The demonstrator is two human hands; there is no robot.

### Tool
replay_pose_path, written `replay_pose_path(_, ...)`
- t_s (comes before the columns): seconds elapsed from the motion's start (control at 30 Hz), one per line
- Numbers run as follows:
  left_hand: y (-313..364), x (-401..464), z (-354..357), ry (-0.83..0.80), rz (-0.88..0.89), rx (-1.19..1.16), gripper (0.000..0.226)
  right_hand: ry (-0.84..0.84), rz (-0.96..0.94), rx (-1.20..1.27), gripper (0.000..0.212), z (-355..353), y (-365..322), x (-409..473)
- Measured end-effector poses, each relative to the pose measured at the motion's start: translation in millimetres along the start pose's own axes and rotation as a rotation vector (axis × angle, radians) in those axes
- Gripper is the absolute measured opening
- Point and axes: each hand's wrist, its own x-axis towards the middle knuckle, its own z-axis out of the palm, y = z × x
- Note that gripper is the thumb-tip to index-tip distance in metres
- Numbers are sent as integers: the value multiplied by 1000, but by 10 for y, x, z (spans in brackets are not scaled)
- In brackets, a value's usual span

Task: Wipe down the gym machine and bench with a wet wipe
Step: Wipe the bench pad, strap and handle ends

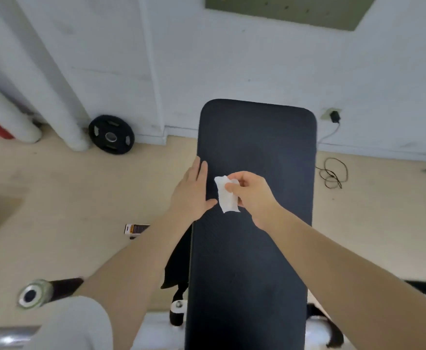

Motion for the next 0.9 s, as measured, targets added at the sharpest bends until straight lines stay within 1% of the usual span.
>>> replay_pose_path(0.1, 36, 221, 189, 7, -55, 127, 114, 10, -125, -91, 10, -65, 3, 303)
replay_pose_path(0.2, 56, 300, 255, 12, -81, 264, 124, 71, -319, -236, 12, -135, -67, 586)
replay_pose_path(0.27, 51, 289, 272, 31, -100, 294, 126, 96, -495, -347, 15, -127, -195, 775)
replay_pose_path(0.33, 29, 286, 305, 47, -119, 305, 126, 117, -680, -425, 24, -55, -366, 997)
replay_pose_path(0.4, 10, 300, 340, 52, -126, 329, 127, 137, -818, -510, 20, 39, -588, 1220)
replay_pose_path(0.43, -4, 315, 355, 56, -120, 344, 127, 159, -885, -578, 23, 85, -689, 1349)
replay_pose_path(0.5, -39, 345, 374, 65, -102, 358, 128, 210, -1020, -798, 28, 169, -802, 1602)
replay_pose_path(0.53, -54, 353, 393, 66, -101, 355, 128, 203, -1075, -910, 28, 199, -783, 1734)
replay_pose_path(0.6, -84, 361, 436, 72, -95, 350, 129, 156, -1150, -1038, 24, 214, -637, 1912)
replay_pose_path(0.7, -92, 355, 455, 93, -90, 347, 128, 167, -1244, -1001, 20, 174, -407, 1905)
replay_pose_path(0.8, -63, 320, 434, 103, -104, 345, 128, 67, -1257, -1016, 18, 104, -278, 1660)
replay_pose_path(0.9, -41, 252, 446, 117, -150, 307, 125, -37, -1237, -1015, 21, -28, 120, 1382)
